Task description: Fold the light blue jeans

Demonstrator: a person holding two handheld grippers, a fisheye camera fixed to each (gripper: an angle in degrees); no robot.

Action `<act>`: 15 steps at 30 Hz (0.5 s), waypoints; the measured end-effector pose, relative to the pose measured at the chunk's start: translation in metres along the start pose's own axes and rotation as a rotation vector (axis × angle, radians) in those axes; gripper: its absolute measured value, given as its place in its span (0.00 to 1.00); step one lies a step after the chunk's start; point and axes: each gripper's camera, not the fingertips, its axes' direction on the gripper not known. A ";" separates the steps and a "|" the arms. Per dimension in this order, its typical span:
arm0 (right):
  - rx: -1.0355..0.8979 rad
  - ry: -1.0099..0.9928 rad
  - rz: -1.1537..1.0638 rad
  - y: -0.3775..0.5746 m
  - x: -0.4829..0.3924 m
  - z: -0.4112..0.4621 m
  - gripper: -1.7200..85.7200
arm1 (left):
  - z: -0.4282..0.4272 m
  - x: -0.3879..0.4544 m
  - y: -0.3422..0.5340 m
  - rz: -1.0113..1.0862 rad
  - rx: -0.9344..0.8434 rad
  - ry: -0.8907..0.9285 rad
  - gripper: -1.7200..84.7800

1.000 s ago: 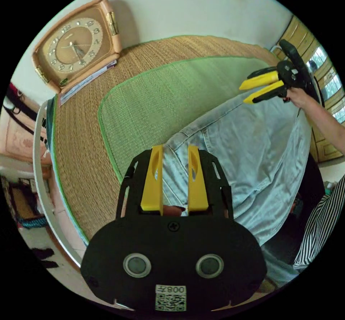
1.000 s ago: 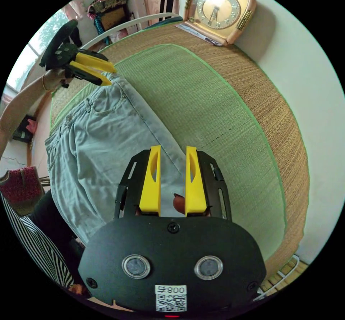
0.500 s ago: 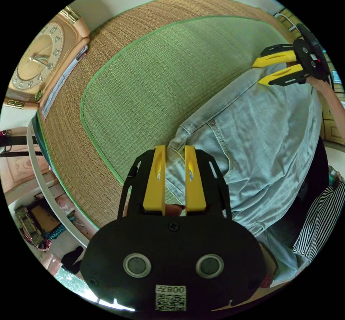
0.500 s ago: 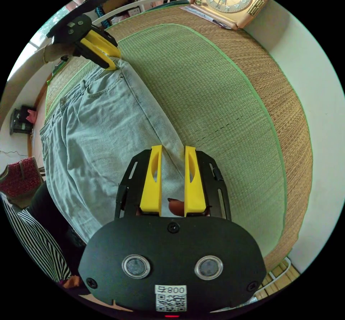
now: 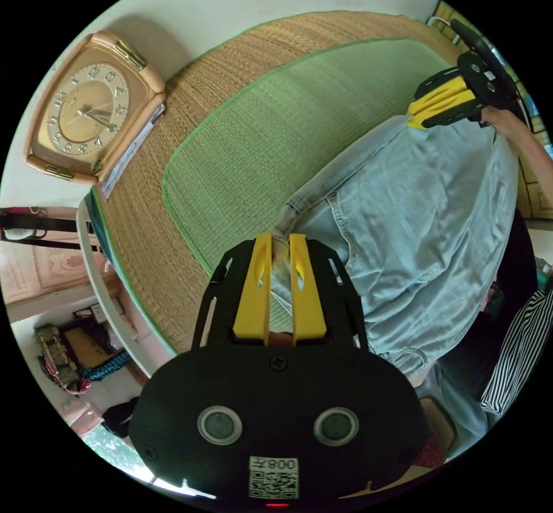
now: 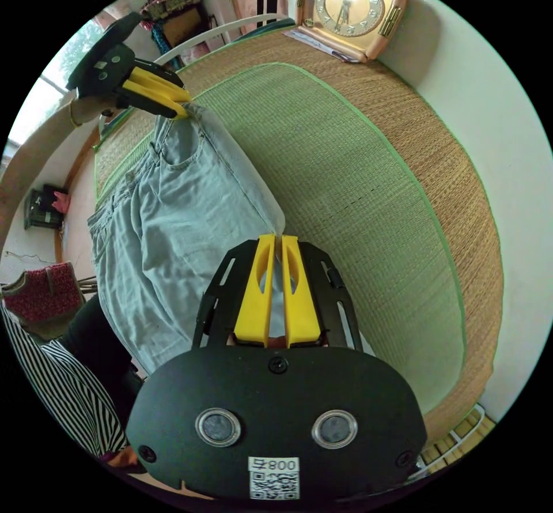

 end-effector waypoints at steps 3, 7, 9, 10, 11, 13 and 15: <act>0.038 -0.005 0.002 0.019 -0.014 -0.022 0.03 | -0.029 0.017 0.021 -0.010 0.050 -0.031 0.04; 0.072 0.021 -0.011 0.045 -0.042 -0.048 0.03 | -0.059 0.042 0.051 -0.008 0.089 -0.064 0.04; 0.082 0.030 -0.018 0.056 -0.055 -0.057 0.03 | -0.077 0.059 0.073 -0.007 0.110 -0.077 0.04; 0.090 0.030 -0.024 0.064 -0.064 -0.063 0.03 | -0.082 0.063 0.079 -0.009 0.116 -0.077 0.04; 0.095 0.034 -0.029 0.071 -0.073 -0.069 0.03 | -0.091 0.071 0.091 -0.008 0.129 -0.077 0.04; 0.102 0.035 -0.034 0.082 -0.086 -0.077 0.03 | -0.103 0.084 0.110 -0.012 0.151 -0.079 0.03; 0.108 0.038 -0.043 0.094 -0.100 -0.085 0.03 | -0.117 0.103 0.135 -0.004 0.169 -0.073 0.03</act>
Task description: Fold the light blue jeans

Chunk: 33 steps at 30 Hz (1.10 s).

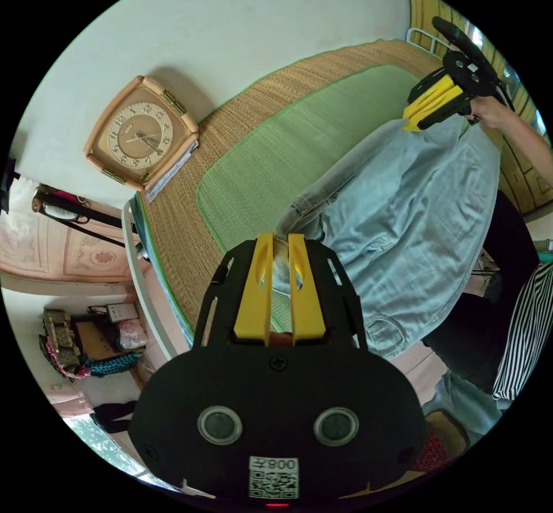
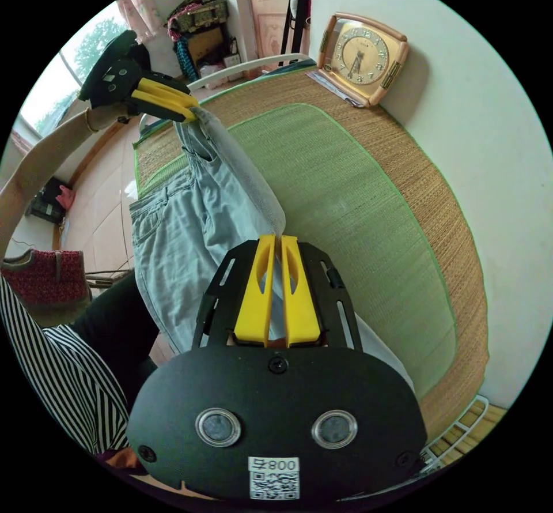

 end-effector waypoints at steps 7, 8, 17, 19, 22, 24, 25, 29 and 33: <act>0.000 -0.022 -0.053 0.043 -0.068 -0.015 0.03 | -0.033 0.054 0.065 0.032 -0.004 0.016 0.03; -0.005 -0.024 -0.060 0.050 -0.080 -0.013 0.03 | -0.035 0.065 0.077 0.038 -0.015 0.018 0.03; -0.086 -0.037 -0.147 0.081 -0.157 0.009 0.03 | -0.047 0.132 0.145 0.116 -0.086 0.007 0.03; -0.105 -0.032 -0.174 0.087 -0.172 0.016 0.03 | -0.045 0.142 0.158 0.124 -0.102 0.022 0.03; -0.137 -0.049 -0.195 0.094 -0.194 0.033 0.03 | -0.038 0.159 0.180 0.128 -0.133 0.040 0.03; -0.155 -0.085 -0.194 0.098 -0.206 0.046 0.03 | -0.030 0.171 0.195 0.130 -0.164 0.041 0.03; -0.166 -0.104 -0.193 0.101 -0.212 0.054 0.03 | -0.028 0.174 0.198 0.129 -0.171 0.042 0.03; -0.202 -0.152 -0.194 0.107 -0.234 0.083 0.03 | -0.017 0.188 0.222 0.121 -0.201 0.063 0.03; -0.234 -0.171 -0.197 0.109 -0.248 0.104 0.03 | -0.005 0.199 0.241 0.117 -0.224 0.083 0.03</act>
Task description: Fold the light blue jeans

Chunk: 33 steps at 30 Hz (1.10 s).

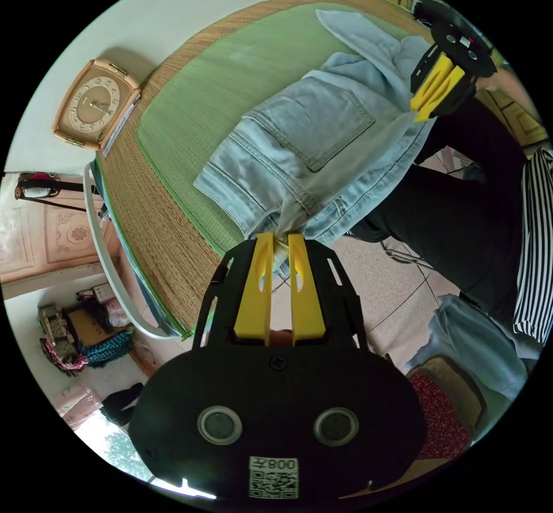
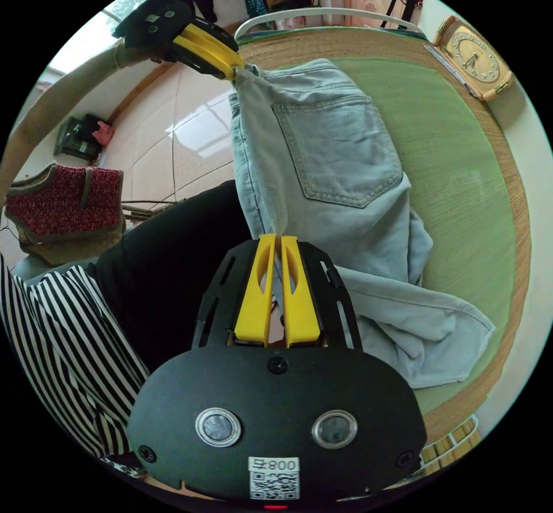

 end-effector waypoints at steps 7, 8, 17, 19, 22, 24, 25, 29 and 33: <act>-0.045 -0.017 0.019 -0.008 -0.006 0.036 0.03 | 0.030 0.019 0.013 0.015 -0.048 0.006 0.04; -0.049 -0.014 0.020 -0.009 -0.006 0.041 0.03 | 0.033 0.022 0.015 0.017 -0.048 0.005 0.04; -0.064 -0.049 0.051 -0.010 0.000 0.070 0.04 | 0.061 0.038 0.031 0.001 -0.105 0.014 0.07; -0.062 -0.045 0.050 -0.009 0.001 0.072 0.04 | 0.062 0.040 0.036 -0.005 -0.106 0.002 0.08; -0.057 -0.050 0.053 -0.007 0.004 0.076 0.04 | 0.063 0.043 0.046 -0.009 -0.112 -0.005 0.07; -0.053 -0.054 0.059 -0.005 0.006 0.078 0.04 | 0.061 0.042 0.057 -0.039 -0.101 -0.009 0.06; -0.050 -0.057 0.065 -0.004 0.008 0.079 0.04 | 0.060 0.042 0.060 -0.054 -0.095 -0.007 0.06; -0.037 -0.075 0.099 0.002 0.016 0.083 0.05 | 0.047 0.040 0.078 -0.184 0.050 0.067 0.03; -0.025 -0.087 0.123 0.007 0.024 0.086 0.05 | 0.055 0.049 0.061 -0.295 0.255 0.276 0.02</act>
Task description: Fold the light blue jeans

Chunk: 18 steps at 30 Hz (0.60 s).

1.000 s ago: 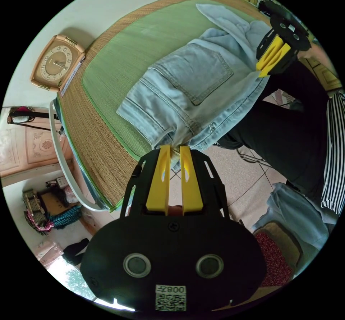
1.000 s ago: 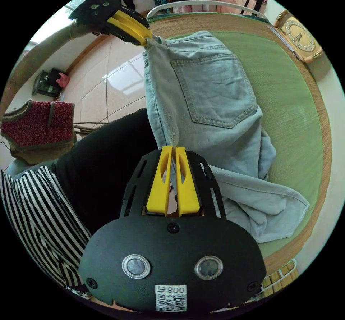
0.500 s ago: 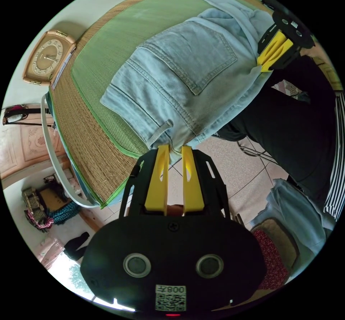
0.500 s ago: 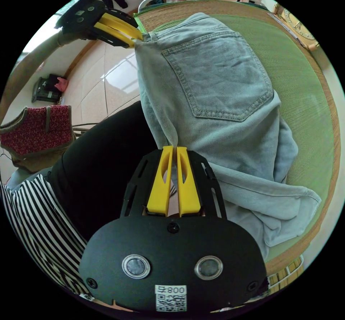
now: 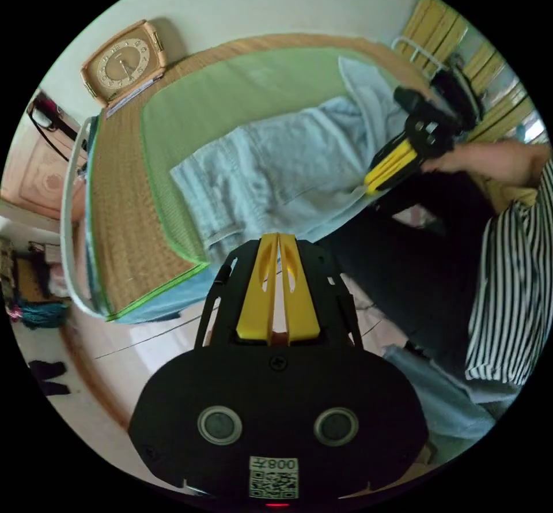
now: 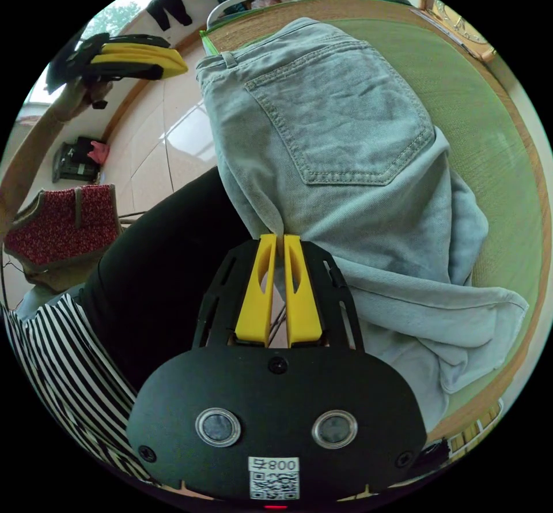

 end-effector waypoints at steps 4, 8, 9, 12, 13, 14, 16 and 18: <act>0.037 -0.060 0.059 0.012 0.014 -0.005 0.05 | 0.055 0.009 -0.016 -0.050 -0.140 -0.010 0.02; 0.138 -0.169 0.122 0.037 0.030 -0.026 0.04 | 0.081 0.011 -0.014 -0.071 -0.183 -0.045 0.02; 0.155 -0.180 0.128 0.041 0.032 -0.030 0.04 | 0.083 0.009 -0.015 -0.079 -0.186 -0.040 0.02; 0.221 -0.183 0.177 0.067 0.049 -0.049 0.03 | 0.089 0.007 -0.016 -0.075 -0.193 -0.039 0.02; 0.248 -0.178 0.219 0.077 0.059 -0.053 0.03 | 0.090 0.007 -0.017 -0.071 -0.196 -0.042 0.02; 0.262 -0.168 0.260 0.085 0.071 -0.055 0.03 | 0.093 0.008 -0.018 -0.065 -0.200 -0.048 0.02; 0.247 -0.126 0.317 0.092 0.088 -0.050 0.02 | 0.096 0.009 -0.021 -0.061 -0.201 -0.057 0.02; 0.206 -0.056 0.367 0.095 0.101 -0.038 0.02 | 0.089 0.015 -0.023 -0.072 -0.120 -0.091 0.02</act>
